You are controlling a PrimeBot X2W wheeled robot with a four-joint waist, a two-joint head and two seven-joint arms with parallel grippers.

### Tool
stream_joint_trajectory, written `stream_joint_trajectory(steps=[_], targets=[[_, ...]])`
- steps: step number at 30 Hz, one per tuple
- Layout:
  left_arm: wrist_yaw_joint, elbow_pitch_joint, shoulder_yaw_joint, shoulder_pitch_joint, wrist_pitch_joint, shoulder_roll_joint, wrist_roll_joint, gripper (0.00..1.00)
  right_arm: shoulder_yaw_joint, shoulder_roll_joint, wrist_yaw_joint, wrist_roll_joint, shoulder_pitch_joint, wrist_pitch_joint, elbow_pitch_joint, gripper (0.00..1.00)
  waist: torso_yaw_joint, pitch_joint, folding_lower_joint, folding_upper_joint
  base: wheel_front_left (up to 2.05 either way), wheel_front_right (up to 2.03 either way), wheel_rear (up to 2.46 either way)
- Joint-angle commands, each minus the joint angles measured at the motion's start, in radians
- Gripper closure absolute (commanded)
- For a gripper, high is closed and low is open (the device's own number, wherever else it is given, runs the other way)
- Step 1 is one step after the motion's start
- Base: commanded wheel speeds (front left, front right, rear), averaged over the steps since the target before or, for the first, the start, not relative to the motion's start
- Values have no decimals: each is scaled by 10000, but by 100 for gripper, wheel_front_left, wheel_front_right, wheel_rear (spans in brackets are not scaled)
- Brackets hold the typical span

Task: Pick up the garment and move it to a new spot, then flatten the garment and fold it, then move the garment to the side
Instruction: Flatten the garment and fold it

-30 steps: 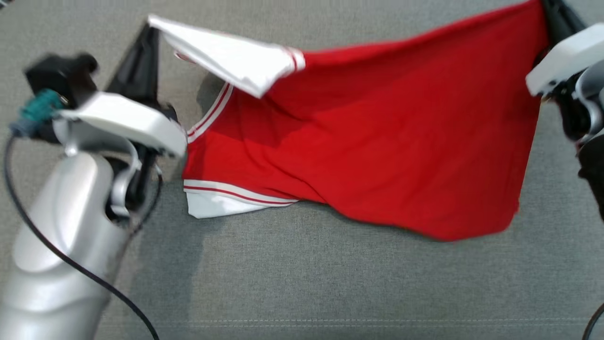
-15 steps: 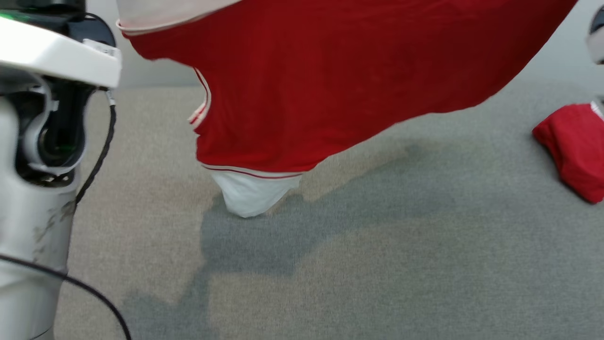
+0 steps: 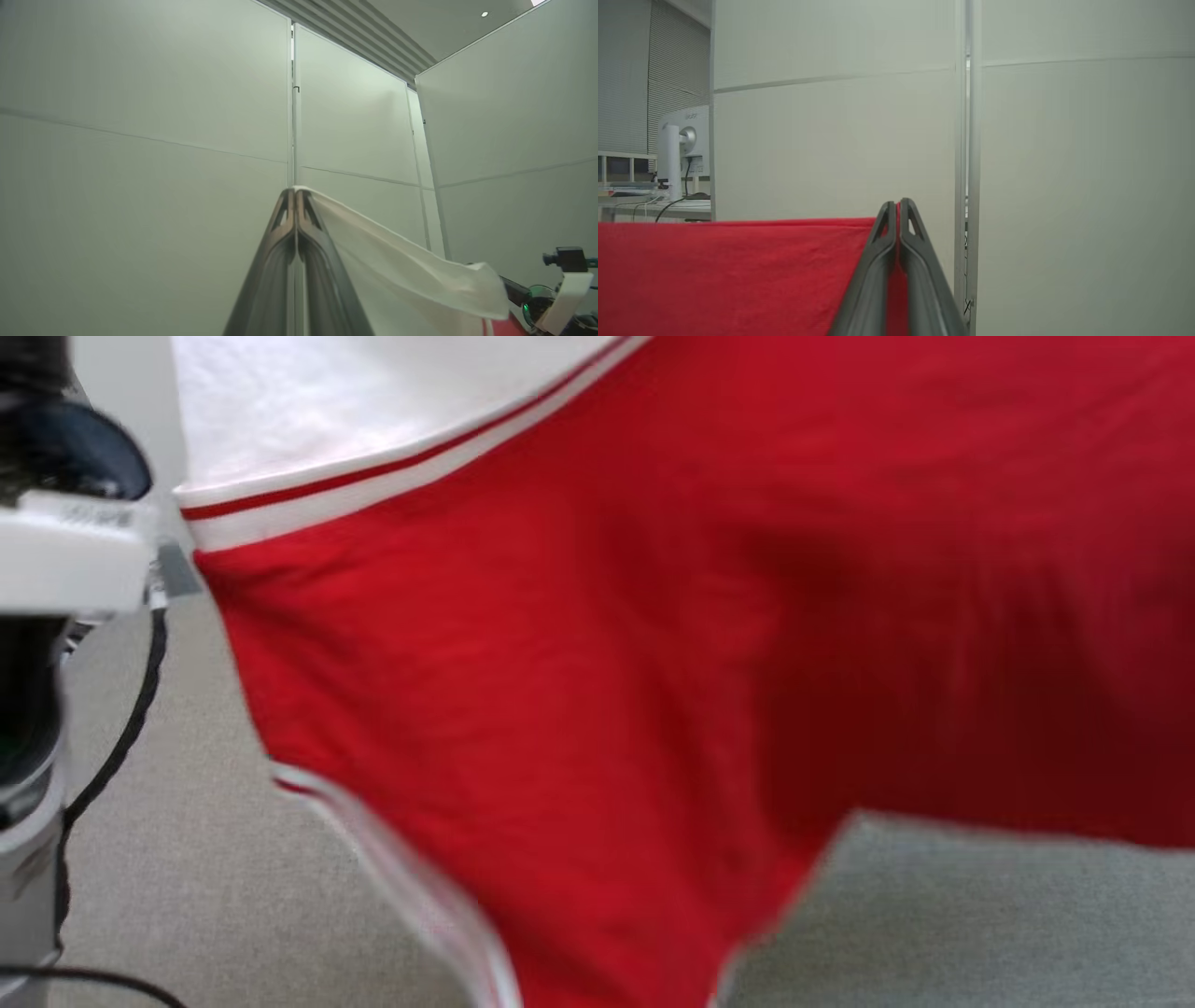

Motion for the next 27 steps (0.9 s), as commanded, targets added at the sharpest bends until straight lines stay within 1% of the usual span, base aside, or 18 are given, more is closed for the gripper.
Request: stream_joint_trajectory(steps=[1,2,4,6,7,8,9,10,11,12,14,16,17,19,20,22,24,27], targets=[[-61,361,304,1,-46,406,30,100,200,337,0,-287,308,299,-12,100,9,218,0,-1,0,0,0],[-248,970,132,11,-152,424,163,100,266,687,0,-614,240,550,315,100,39,356,0,-1,0,0,0],[-745,2435,-291,-143,-555,210,335,100,569,1416,0,-1178,-180,858,1299,100,146,690,0,-1,0,0,0],[-1400,4235,-897,-686,-1166,73,940,100,926,1948,0,-1908,-937,814,2696,100,323,1021,0,-1,0,0,0],[-1615,5343,-1108,-1094,-1583,-133,1206,100,1129,2224,0,-2243,-1378,613,3490,100,426,1058,0,-1,0,0,0],[-1881,6423,-1322,-1615,-2070,-347,1494,100,1301,2476,0,-2572,-1849,311,4320,100,519,1037,0,-1,0,0,0],[-2049,7513,-1489,-2203,-2523,-565,1773,100,1419,2665,0,-2931,-2388,-129,5095,100,611,1013,0,-1,0,0,0],[-2249,8474,-1585,-2910,-3064,-781,2008,100,1329,2826,0,-3272,-3013,-703,5826,100,684,1042,0,-1,0,0,0],[-2434,9332,-1823,-3662,-3631,-846,2491,100,1169,2928,0,-3732,-3693,-1412,6473,100,754,1073,0,-1,0,0,0],[-2556,10039,-1971,-4364,-4275,-998,2842,100,986,3059,0,-4202,-4350,-2164,7030,100,829,1076,0,-1,0,0,0],[-2779,11167,-2097,-5547,-4960,-1270,3220,100,869,3435,0,-5024,-5431,-3278,7992,100,912,1154,0,-1,0,0,0],[-3032,11895,-2272,-6272,-5180,-1524,3457,100,1103,3538,0,-5842,-6142,-3823,8866,100,1036,1281,0,-1,0,0,0],[-3131,12105,-2315,-6473,-5219,-1649,3461,100,1183,3486,0,-6203,-6431,-3998,9207,100,1104,1432,0,-1,0,0,0],[-3263,12286,-2375,-6441,-5246,-1901,3295,100,1238,3312,0,-6873,-6736,-4327,9774,100,1234,1774,0,-1,0,0,0],[-3294,12320,-2447,-6219,-5249,-1981,3148,100,1270,3243,0,-7167,-6705,-4419,10061,100,1275,1932,0,-1,0,0,0],[-3307,12232,-3145,-5464,-5252,-2089,2621,100,1251,3077,0,-7645,-6417,-4524,10631,100,1323,2242,0,-1,0,0,0],[-3310,12202,-3769,-4602,-5253,-1923,2081,100,1107,3017,0,-7943,-5917,-4602,11015,100,1297,2555,0,-1,0,0,0],[-3312,12158,-4292,-3392,-5255,-1743,1376,100,657,3127,0,-8023,-4900,-4661,11283,100,1204,3005,0,-1,0,0,0]])
